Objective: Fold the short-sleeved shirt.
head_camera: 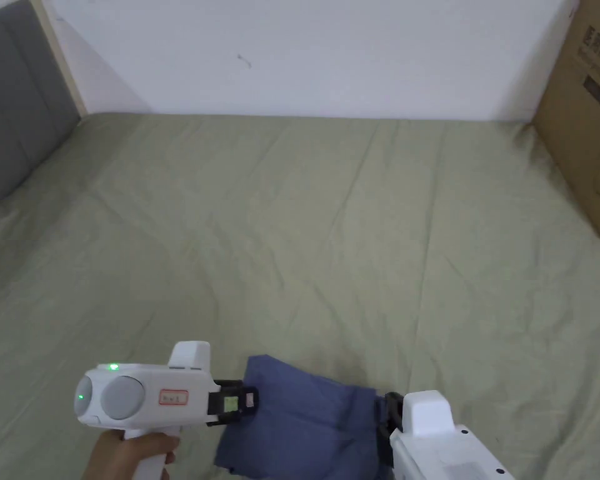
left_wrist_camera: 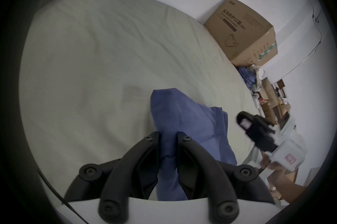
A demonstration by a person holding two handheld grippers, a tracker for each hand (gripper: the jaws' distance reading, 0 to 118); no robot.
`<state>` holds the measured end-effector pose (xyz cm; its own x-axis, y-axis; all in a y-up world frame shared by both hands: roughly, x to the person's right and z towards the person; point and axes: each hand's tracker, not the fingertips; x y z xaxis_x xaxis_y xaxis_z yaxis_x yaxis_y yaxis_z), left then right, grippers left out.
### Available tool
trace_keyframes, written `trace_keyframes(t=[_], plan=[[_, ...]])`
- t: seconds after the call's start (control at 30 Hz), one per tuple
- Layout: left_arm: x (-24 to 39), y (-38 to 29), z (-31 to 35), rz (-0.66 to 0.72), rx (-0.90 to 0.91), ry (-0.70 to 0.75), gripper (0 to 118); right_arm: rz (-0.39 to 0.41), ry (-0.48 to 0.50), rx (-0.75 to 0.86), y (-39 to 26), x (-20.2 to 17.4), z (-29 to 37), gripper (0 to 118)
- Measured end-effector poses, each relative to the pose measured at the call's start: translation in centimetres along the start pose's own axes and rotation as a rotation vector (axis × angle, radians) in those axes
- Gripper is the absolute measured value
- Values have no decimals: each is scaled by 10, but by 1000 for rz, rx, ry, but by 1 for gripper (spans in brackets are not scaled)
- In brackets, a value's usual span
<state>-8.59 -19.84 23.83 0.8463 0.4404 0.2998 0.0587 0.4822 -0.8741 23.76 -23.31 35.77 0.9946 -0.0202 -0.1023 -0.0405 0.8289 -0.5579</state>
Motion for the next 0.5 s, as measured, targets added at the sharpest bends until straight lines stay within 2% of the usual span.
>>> trace_keyframes(t=[0.27,0.5], plan=[[-109,42,90,-3,46,285,16,50,22,94,47,-21,0,0],[-206,68,136,14,-11,503,16,84,41,117,69,-38,-14,0]])
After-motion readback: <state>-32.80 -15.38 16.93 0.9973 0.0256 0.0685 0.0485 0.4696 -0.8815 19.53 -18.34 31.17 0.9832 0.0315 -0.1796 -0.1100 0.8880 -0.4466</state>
